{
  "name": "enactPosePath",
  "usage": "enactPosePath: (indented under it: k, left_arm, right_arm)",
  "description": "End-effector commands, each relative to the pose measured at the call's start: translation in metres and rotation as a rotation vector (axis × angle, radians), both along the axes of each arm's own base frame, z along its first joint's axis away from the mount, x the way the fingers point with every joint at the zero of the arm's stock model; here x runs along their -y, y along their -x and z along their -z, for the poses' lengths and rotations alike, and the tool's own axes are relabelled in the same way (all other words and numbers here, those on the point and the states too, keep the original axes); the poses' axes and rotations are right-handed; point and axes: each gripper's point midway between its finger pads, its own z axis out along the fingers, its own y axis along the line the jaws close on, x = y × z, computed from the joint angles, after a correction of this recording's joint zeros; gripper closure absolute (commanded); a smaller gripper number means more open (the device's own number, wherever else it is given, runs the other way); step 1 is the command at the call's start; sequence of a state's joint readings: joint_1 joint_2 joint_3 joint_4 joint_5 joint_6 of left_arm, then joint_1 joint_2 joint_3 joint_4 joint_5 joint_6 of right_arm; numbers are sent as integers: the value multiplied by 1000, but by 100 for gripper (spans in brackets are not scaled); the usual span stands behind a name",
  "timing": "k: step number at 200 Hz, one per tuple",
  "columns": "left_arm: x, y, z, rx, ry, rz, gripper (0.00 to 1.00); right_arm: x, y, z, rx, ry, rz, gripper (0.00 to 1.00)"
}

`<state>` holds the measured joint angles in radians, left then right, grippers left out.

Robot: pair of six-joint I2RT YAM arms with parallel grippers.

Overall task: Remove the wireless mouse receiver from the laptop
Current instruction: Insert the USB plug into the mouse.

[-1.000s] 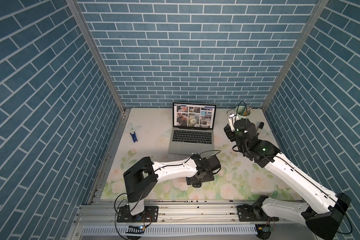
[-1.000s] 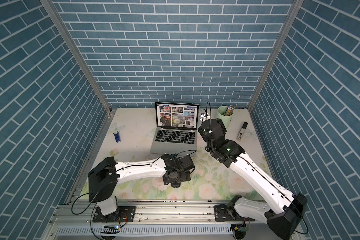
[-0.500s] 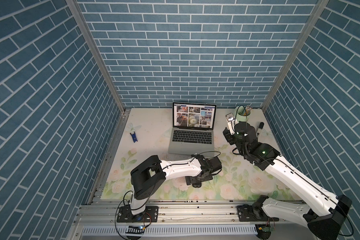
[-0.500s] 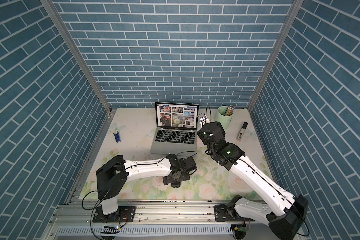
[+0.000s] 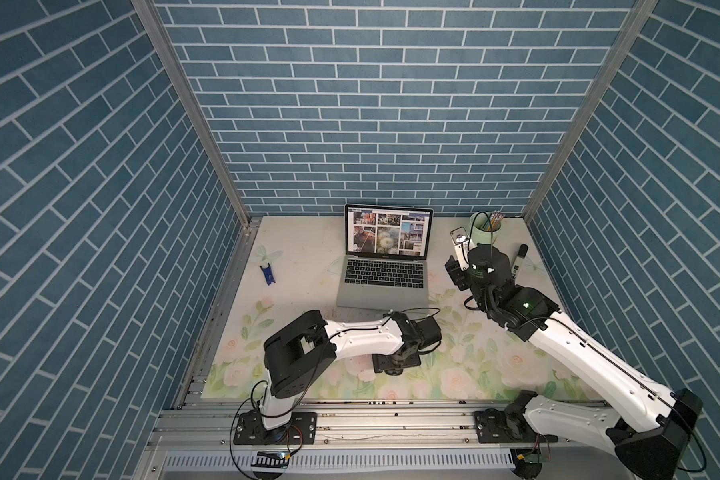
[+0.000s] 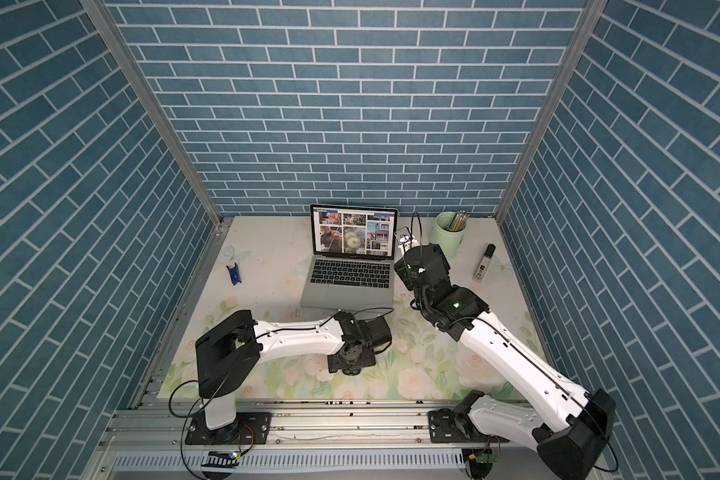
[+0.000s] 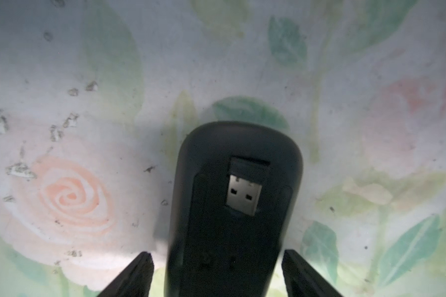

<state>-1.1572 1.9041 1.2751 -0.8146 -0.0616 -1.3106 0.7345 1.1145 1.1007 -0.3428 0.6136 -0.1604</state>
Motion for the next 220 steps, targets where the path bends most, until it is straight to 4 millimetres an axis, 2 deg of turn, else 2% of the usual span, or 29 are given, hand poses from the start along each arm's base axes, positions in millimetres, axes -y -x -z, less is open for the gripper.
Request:
enactPosePath:
  k: [1, 37, 142, 178, 220]
  left_arm:
    - [-9, 3, 7, -18, -47, 25, 19]
    - [-12, 3, 11, -20, -61, 34, 25]
    - [-14, 3, 17, -24, -77, 69, 33]
    - [-12, -1, 18, -7, -97, 112, 39]
    - [-17, -12, 12, 44, -145, 235, 37]
  right_arm:
    - [2, -3, -1, 10, -20, 21, 27]
    - [1, -4, 0, 6, -15, 23, 27]
    - [4, -4, 1, 5, -12, 30, 27]
    - [7, -3, 0, 7, -11, 38, 27]
    - [9, -4, 2, 3, -2, 48, 27]
